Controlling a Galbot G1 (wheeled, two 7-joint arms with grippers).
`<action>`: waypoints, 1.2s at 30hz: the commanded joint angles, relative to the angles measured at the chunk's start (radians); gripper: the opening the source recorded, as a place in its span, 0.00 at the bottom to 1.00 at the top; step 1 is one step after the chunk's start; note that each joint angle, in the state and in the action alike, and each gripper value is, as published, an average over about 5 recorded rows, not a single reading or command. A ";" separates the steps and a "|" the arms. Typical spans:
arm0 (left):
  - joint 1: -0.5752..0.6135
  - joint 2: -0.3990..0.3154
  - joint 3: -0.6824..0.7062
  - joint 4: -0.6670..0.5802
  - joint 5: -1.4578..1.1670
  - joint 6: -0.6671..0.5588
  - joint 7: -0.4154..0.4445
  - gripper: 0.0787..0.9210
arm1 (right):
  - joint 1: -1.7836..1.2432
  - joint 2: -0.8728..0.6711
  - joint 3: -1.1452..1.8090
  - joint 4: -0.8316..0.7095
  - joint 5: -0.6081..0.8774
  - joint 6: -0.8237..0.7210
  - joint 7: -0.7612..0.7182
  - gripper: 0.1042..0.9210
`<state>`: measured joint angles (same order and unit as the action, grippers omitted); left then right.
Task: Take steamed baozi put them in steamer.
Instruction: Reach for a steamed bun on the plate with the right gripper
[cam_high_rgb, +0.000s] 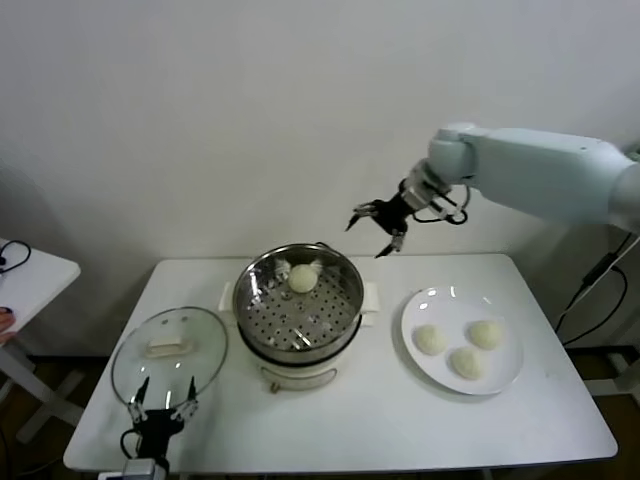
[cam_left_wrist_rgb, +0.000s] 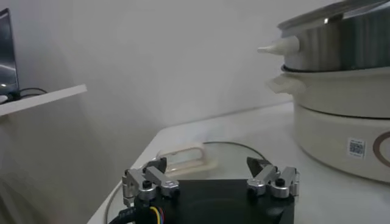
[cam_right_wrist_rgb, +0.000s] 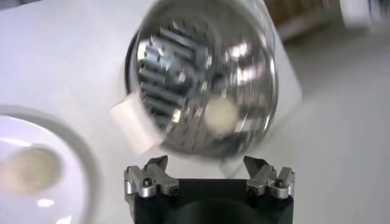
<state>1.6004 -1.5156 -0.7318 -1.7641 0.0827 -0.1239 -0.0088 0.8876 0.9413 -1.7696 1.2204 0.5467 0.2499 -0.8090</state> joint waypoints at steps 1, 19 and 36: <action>0.000 0.002 0.000 0.001 -0.001 -0.001 0.001 0.88 | 0.088 -0.208 -0.132 0.201 0.147 -0.546 -0.011 0.88; -0.002 -0.004 -0.007 0.014 0.002 -0.004 0.001 0.88 | -0.225 -0.239 0.000 0.174 0.082 -0.687 -0.049 0.88; -0.002 -0.001 -0.015 0.040 0.010 -0.010 0.000 0.88 | -0.466 -0.067 0.192 -0.035 -0.036 -0.601 -0.066 0.88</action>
<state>1.5981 -1.5183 -0.7468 -1.7269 0.0922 -0.1338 -0.0090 0.5138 0.8321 -1.6432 1.2390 0.5417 -0.3466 -0.8658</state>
